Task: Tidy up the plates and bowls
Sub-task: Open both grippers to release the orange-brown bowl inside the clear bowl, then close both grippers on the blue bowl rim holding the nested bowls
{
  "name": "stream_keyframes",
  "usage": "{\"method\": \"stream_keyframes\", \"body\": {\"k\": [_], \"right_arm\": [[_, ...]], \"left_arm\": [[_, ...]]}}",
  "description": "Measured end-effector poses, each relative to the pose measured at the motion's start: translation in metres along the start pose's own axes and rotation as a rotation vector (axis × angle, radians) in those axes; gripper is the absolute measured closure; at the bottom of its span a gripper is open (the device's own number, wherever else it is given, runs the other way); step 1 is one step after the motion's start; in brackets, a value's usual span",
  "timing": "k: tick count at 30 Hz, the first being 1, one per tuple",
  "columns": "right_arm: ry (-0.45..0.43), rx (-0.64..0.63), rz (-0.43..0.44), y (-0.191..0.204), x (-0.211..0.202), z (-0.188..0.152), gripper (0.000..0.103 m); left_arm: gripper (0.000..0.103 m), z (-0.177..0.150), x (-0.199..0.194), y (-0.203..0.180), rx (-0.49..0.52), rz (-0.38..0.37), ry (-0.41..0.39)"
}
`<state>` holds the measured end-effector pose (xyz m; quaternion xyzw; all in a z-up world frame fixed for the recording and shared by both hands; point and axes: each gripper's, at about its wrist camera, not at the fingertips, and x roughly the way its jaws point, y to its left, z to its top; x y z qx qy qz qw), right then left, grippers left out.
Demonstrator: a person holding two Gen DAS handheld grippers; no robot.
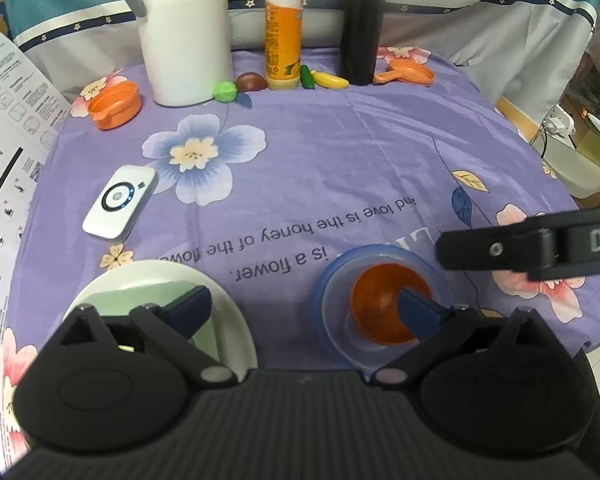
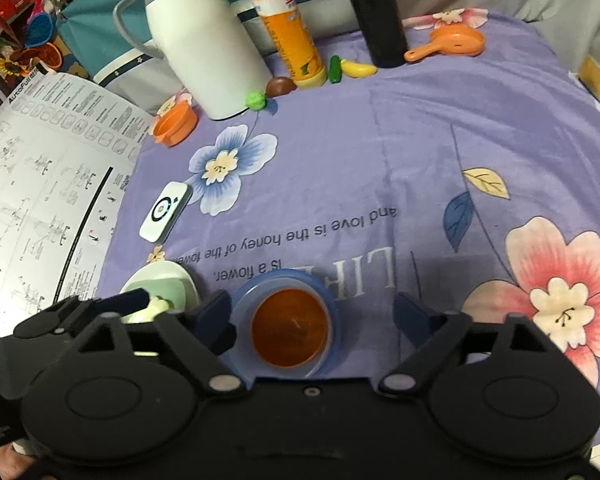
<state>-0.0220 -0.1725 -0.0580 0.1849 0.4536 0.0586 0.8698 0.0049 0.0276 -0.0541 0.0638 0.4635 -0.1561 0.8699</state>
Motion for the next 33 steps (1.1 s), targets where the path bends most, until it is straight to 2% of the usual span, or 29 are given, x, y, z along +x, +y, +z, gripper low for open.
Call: {"method": "stream_keyframes", "body": {"k": [3,5,15,33], "right_arm": [[-0.005,0.012,-0.014,-0.001,-0.001,-0.004,0.007],[-0.009,0.029,-0.015,-0.005,-0.002,-0.006,0.000],[0.015,0.082,-0.029,-0.014,0.001,-0.022,0.000],[0.059,0.123,-0.051,-0.018,0.026,-0.026,0.000]], "left_arm": [[0.001,-0.004,0.001,0.001,-0.006,0.002,0.006],[0.000,-0.005,0.001,0.002,-0.008,0.005,0.006],[0.000,-0.016,0.002,0.004,-0.011,0.003,-0.002],[0.000,-0.021,0.033,-0.003,-0.017,-0.046,0.055]]}}
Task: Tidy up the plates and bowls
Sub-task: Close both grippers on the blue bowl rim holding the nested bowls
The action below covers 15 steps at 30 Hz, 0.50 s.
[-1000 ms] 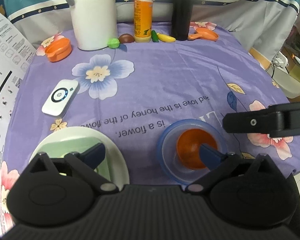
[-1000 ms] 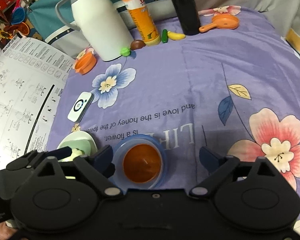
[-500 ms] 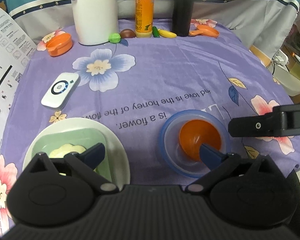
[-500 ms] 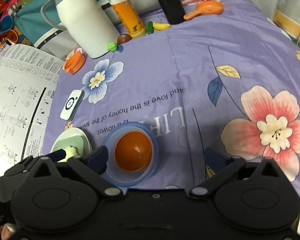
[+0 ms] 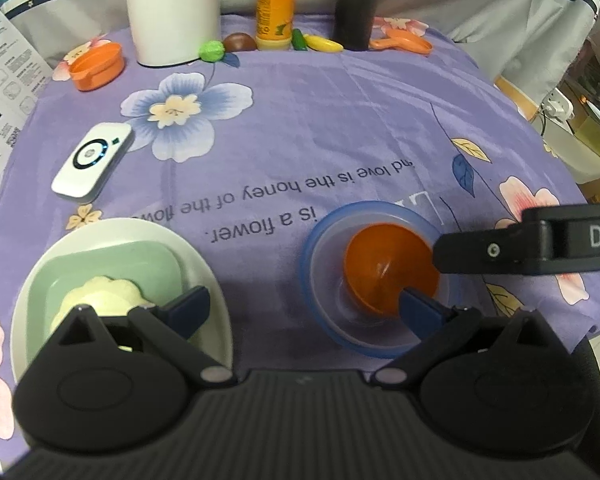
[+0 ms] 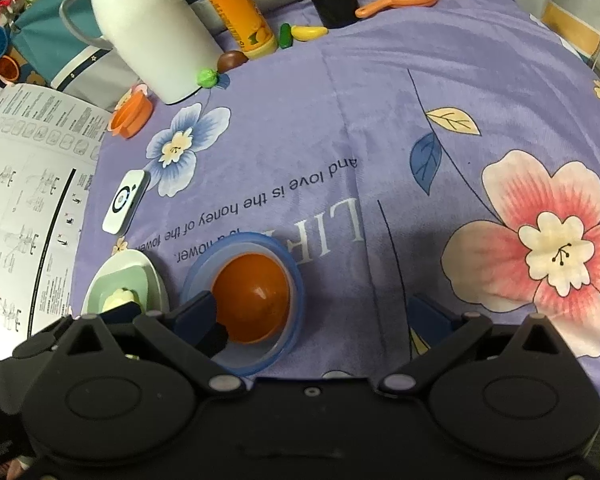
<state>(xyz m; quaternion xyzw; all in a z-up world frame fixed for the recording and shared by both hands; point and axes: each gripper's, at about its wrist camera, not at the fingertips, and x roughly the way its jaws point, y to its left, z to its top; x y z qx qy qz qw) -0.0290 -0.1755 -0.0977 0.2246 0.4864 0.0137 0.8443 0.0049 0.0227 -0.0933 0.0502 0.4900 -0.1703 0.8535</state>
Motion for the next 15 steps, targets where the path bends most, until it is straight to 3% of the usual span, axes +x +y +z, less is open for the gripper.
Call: {"method": "stream_keyframes", "body": {"k": [11,15], "right_arm": [[-0.002,-0.016,0.006,0.0028,0.0053,0.0020,0.020],[0.007,-0.025,0.020,0.0057,0.0078,0.0019,0.032]], "left_arm": [[0.003,0.0032,0.0064,-0.0049,0.011,-0.022,-0.009],[0.012,0.0036,0.0079,-0.0046,0.004,-0.048,-0.009]]}}
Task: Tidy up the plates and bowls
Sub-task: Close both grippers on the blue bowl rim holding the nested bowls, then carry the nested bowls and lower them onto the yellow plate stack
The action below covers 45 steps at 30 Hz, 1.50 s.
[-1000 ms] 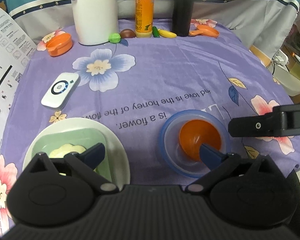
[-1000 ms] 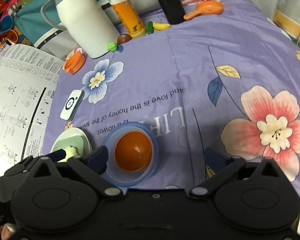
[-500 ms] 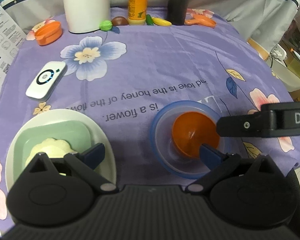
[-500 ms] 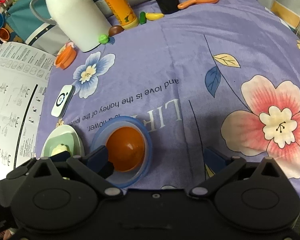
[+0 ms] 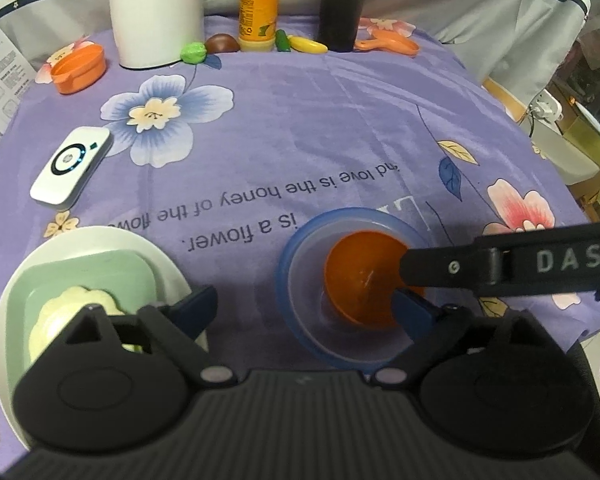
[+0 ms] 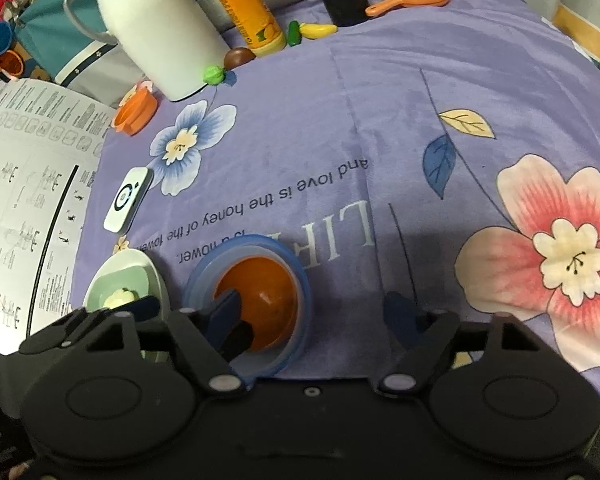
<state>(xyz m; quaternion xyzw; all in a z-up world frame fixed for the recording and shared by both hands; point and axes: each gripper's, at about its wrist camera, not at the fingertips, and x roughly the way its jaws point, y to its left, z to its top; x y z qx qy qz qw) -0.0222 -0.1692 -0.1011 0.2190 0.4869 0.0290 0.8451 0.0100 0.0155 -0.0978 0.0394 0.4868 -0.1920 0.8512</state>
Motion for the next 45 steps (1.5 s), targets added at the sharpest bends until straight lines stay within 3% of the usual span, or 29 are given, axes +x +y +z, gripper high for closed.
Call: {"method": "stream_keyframes", "body": {"k": [2,8,13,17,32,45], "right_arm": [[0.009,-0.001,0.009,0.001,0.002,0.000,0.047],[0.022,-0.001,0.023,0.003,0.005,-0.002,0.068],[0.026,-0.025,0.018,0.008,0.008,-0.004,0.078],[0.008,-0.071,-0.023,0.015,0.008,-0.006,0.083],[-0.010,-0.146,-0.064,0.048,0.001,0.005,0.083],[0.027,-0.267,0.042,0.141,0.011,0.022,0.083]], "left_arm": [[0.018,0.000,0.000,0.000,-0.003,-0.011,-0.002],[0.040,-0.001,0.003,0.003,-0.026,-0.048,0.009],[0.052,-0.002,0.008,0.002,-0.036,-0.077,0.032],[0.057,-0.003,0.009,-0.001,-0.032,-0.046,0.032],[0.060,0.008,-0.013,0.014,-0.079,-0.014,0.022],[0.060,0.009,-0.063,0.099,-0.184,0.074,-0.034]]}}
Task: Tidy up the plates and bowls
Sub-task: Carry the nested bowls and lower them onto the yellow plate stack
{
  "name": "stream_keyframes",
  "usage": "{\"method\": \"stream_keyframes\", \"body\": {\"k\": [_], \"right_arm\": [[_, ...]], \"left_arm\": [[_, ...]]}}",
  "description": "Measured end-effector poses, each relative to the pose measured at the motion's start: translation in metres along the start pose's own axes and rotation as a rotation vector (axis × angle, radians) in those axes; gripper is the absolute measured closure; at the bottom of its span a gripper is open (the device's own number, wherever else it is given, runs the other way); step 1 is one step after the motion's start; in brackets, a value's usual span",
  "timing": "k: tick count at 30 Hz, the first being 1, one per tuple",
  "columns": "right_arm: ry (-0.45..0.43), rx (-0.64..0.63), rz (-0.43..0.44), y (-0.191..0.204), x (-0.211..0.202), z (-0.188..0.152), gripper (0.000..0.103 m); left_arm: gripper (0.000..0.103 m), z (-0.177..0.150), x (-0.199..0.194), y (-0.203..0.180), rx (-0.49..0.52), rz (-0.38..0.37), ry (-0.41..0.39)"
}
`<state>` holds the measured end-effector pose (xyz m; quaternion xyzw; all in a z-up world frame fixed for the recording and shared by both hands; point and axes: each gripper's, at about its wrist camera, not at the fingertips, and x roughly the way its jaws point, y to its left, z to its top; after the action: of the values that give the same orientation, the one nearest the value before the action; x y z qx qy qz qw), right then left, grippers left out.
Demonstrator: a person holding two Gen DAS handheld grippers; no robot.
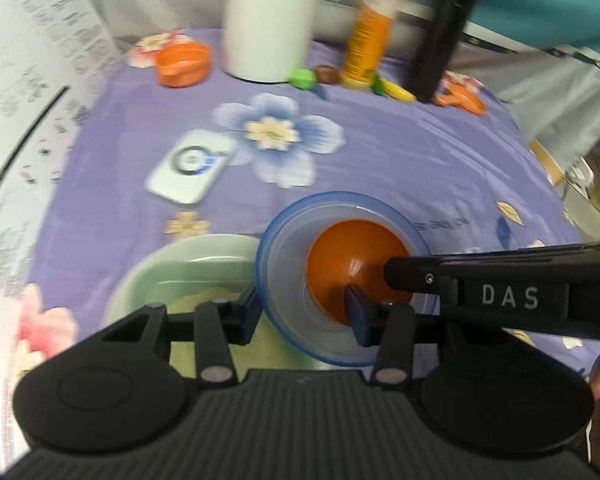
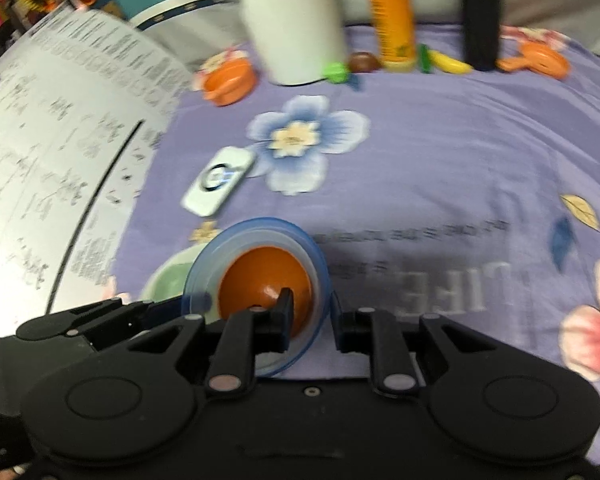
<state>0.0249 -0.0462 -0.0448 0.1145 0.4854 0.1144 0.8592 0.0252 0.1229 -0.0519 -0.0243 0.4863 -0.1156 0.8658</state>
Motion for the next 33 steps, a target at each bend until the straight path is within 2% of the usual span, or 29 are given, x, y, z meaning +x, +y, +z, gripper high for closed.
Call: {"method": "stream_keyframes", "body": {"k": [7,12,33], "right_arm": [[0.057,-0.055,0.056,0.050,0.022,0.002,0.083],[0.089,-0.080,0.057,0.066,0.034,-0.004,0.083],[0.156,-0.065,0.046,0.062,0.059,-0.009,0.083]], "left_arm": [[0.060,-0.010,-0.011,0.050,-0.071,0.039,0.017],[0.060,-0.021,-0.010,0.063,-0.090,0.047,0.033],[0.059,-0.030,0.010,0.070,-0.078,0.045,0.065]]}}
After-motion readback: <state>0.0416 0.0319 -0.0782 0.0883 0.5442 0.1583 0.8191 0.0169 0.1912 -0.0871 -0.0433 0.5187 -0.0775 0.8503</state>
